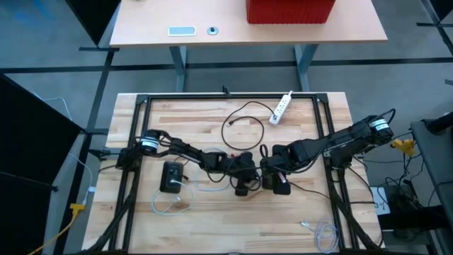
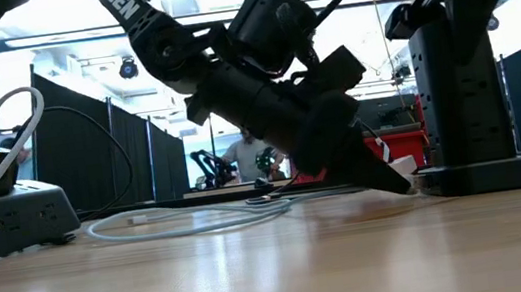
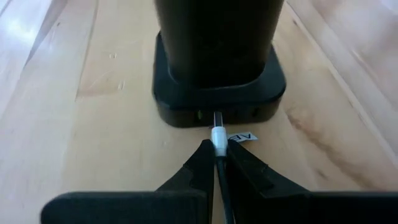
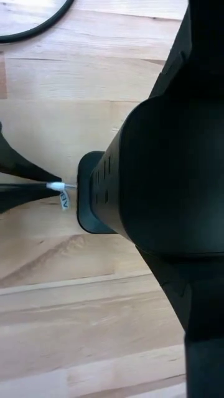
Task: Insert USB
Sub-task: Insert the top white charger cable into the right black outlet extension
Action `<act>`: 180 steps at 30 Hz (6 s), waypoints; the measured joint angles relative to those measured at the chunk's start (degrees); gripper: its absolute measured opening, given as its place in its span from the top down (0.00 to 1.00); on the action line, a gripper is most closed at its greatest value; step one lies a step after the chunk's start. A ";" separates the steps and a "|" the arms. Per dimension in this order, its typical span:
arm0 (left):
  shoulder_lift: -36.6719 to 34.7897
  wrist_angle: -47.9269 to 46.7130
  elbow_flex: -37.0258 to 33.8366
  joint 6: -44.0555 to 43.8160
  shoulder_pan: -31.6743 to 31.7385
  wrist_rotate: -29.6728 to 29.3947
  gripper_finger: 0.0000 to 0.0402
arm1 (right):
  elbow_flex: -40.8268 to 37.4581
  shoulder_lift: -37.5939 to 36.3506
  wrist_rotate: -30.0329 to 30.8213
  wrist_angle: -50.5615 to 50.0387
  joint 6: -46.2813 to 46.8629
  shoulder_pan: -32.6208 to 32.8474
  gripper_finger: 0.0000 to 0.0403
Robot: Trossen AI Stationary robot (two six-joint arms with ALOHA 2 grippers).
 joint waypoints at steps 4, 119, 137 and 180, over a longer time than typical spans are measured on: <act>0.03 -2.44 1.26 -0.50 -0.13 -0.29 0.96 | -0.02 0.02 0.11 0.16 0.18 0.00 0.36; -10.72 9.97 -13.89 -8.97 -0.52 -11.95 0.73 | -32.07 -28.23 25.29 34.29 14.26 17.77 0.16; -6.58 11.91 -13.84 -8.24 -2.42 -11.67 0.75 | -53.53 -28.04 27.96 75.93 0.19 17.77 0.33; 4.47 3.11 3.55 -10.39 -2.40 -6.94 0.88 | -56.94 -23.85 29.25 83.23 0.53 17.75 0.35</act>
